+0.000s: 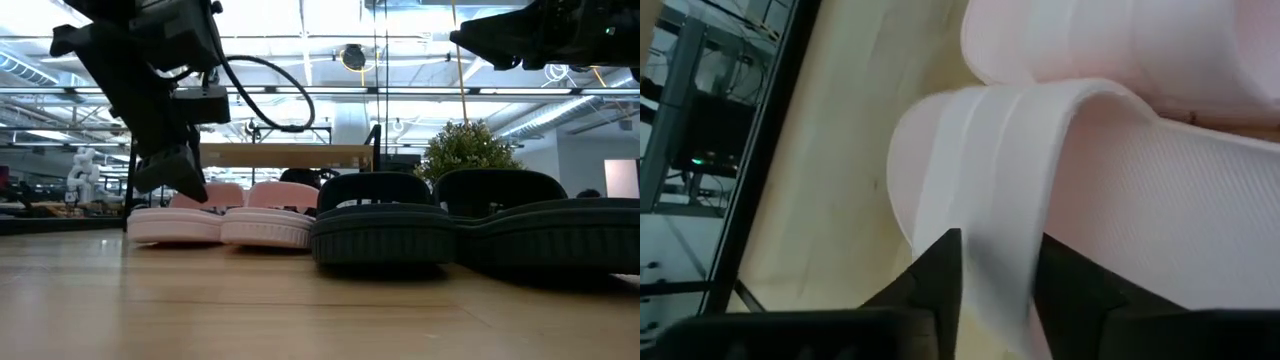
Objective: Pick and place slides into the shelf
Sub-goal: Put the left pink slide on the shelf
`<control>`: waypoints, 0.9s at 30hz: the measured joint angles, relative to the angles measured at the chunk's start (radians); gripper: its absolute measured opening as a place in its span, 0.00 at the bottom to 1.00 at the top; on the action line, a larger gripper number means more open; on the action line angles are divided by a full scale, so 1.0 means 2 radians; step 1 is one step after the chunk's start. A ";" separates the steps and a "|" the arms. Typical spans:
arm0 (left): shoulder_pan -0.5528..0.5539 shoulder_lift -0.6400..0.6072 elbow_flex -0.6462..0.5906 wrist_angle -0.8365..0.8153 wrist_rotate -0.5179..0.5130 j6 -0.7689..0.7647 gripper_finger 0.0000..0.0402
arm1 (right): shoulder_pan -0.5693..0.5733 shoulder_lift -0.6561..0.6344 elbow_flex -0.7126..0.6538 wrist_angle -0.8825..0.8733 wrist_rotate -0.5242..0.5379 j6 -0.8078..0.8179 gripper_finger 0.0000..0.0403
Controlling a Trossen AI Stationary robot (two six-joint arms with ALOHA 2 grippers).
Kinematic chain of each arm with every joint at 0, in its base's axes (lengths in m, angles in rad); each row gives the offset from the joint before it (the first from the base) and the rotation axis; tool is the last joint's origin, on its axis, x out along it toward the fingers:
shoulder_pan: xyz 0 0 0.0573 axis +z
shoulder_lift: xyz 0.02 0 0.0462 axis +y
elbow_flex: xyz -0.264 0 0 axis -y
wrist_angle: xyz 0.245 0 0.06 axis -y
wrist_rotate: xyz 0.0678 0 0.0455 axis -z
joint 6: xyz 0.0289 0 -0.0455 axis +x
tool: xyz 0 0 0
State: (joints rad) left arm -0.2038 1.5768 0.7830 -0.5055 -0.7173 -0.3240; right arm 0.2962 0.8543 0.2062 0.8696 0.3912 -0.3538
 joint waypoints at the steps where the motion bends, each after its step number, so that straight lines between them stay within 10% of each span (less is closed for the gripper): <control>1: 0.001 0.004 0.000 0.000 0.003 -0.002 0.23 | 0.000 0.000 0.000 0.000 0.000 0.000 0.44; 6: 0.000 0.025 0.001 0.003 0.008 -0.019 0.04 | 0.000 0.000 0.000 0.000 0.000 0.000 0.44; 16: -0.034 0.014 0.024 -0.029 0.024 -0.057 0.01 | 0.000 0.000 0.000 0.000 0.000 0.000 0.44; 27: -0.109 -0.018 0.196 -0.307 -0.027 -0.143 0.00 | 0.000 0.000 0.000 -0.004 0.000 0.014 0.44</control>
State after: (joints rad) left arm -0.4217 1.5414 1.1745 -1.1197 -0.7714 -0.6109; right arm 0.2962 0.8539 0.2062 0.8618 0.3912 -0.3262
